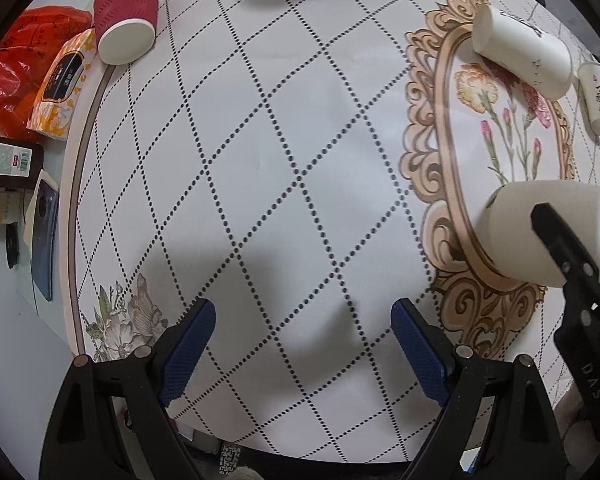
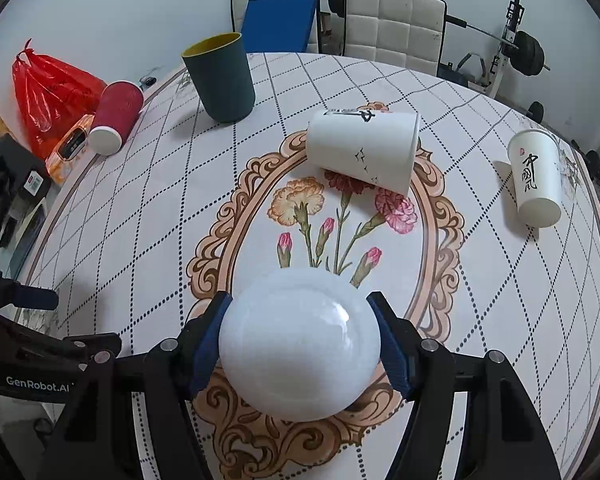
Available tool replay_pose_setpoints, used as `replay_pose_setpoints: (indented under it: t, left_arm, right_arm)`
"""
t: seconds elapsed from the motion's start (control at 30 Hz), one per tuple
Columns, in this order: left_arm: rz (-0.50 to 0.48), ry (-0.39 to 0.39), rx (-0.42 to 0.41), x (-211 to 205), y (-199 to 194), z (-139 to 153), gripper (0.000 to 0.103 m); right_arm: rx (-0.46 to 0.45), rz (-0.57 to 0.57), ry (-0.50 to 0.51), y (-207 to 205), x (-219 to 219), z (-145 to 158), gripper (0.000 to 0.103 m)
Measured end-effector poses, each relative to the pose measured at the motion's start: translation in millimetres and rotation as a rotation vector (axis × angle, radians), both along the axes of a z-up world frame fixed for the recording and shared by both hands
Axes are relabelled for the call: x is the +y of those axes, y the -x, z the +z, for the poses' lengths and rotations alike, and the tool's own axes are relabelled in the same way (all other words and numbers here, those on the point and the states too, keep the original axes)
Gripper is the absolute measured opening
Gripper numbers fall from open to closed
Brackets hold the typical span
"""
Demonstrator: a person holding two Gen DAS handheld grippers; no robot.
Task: Flip cup upside down
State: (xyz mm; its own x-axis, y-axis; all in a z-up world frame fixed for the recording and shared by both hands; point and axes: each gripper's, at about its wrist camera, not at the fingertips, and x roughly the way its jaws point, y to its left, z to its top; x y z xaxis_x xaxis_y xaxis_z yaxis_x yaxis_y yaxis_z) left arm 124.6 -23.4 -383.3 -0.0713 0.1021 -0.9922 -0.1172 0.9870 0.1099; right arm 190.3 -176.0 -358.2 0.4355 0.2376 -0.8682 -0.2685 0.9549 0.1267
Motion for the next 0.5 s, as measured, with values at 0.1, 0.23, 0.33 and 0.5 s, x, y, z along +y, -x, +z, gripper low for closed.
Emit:
replay_pose_setpoints:
  t: [0.1,0.23,0.33,0.5]
  left_arm:
    - [-0.001,0.009,-0.027,-4.0,4.6,8.7,0.09]
    - [-0.007,0.019,-0.075,-8.4,9.0,25.7,0.09]
    - [-0.025,0.009,-0.108,-8.8,16.4,42.7,0.09]
    - [-0.072,0.001,-0.184,-12.2,28.5,81.0,0.101]
  right_arm:
    - [0.025,-0.002,-0.021,3.0,-2.6,3.9,0.073]
    - [0.047,-0.019,-0.02,12.8,-7.6,16.4,0.087]
    - [0.073,-0.07,0.024,26.6,-15.5,31.3,0.091]
    - [0.097,-0.197,0.04,61.8,-37.3,63.0,0.094]
